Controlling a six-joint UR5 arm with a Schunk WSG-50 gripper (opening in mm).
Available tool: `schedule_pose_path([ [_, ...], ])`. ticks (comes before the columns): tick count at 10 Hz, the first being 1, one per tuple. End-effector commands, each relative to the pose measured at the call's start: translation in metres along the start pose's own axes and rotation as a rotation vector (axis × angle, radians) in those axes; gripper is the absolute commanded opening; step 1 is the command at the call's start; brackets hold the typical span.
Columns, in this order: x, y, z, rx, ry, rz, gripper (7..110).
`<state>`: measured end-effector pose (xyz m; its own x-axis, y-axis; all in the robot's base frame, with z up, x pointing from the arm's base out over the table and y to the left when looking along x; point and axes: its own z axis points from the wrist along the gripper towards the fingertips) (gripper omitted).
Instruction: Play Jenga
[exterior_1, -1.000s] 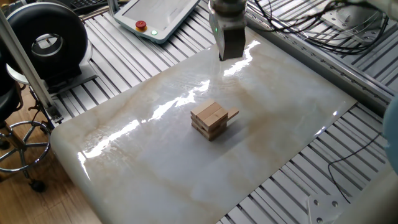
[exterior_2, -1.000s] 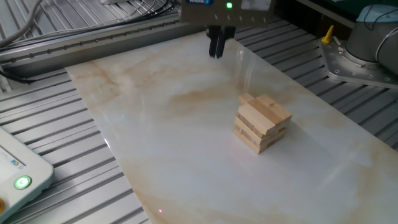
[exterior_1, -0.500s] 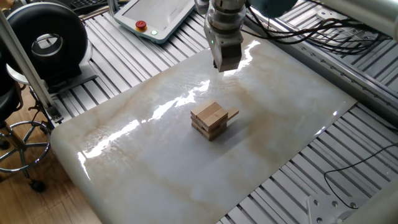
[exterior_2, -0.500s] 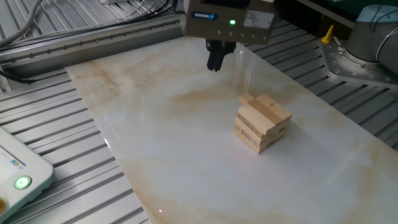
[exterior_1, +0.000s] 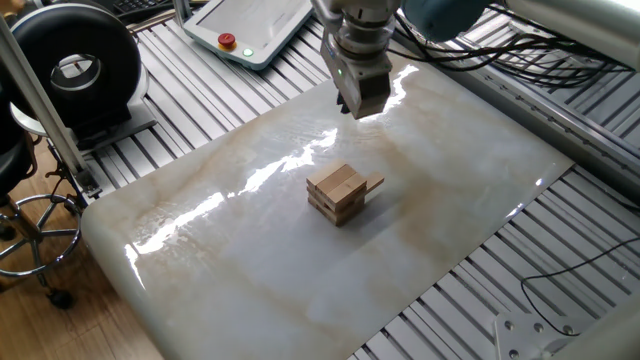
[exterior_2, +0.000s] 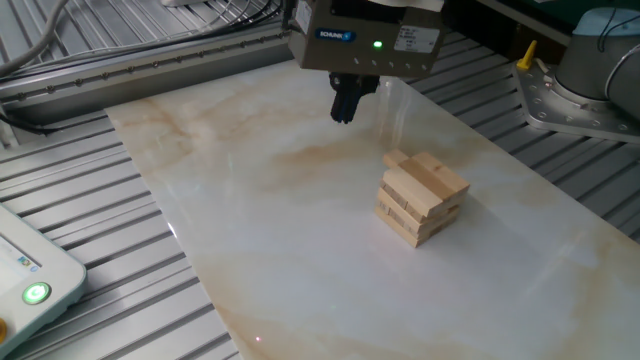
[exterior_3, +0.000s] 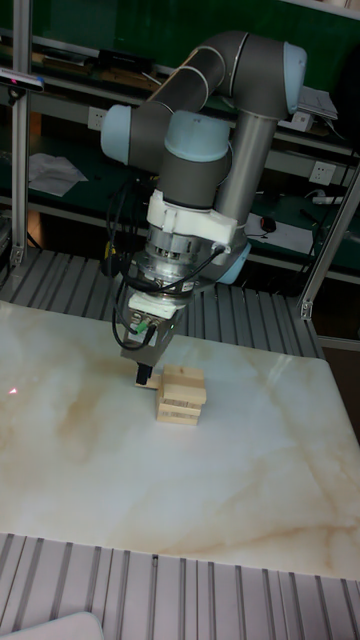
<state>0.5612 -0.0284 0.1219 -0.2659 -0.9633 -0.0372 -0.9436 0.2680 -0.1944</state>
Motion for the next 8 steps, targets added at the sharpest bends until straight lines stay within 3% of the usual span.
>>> schedule_pose_path([
  [1, -0.003, 0.002, 0.0, -0.002, -0.039, -0.026, 22],
  [2, -0.002, 0.002, 0.0, -0.003, -0.041, -0.031, 44],
  [5, 0.006, 0.008, 0.004, -0.014, -0.044, 0.006, 44],
  [6, 0.008, 0.021, 0.004, -0.059, -0.049, 0.07, 44],
  [7, 0.006, 0.025, 0.004, -0.068, -0.067, 0.064, 44],
  [8, 0.005, 0.017, 0.005, -0.035, -0.074, 0.007, 44],
])
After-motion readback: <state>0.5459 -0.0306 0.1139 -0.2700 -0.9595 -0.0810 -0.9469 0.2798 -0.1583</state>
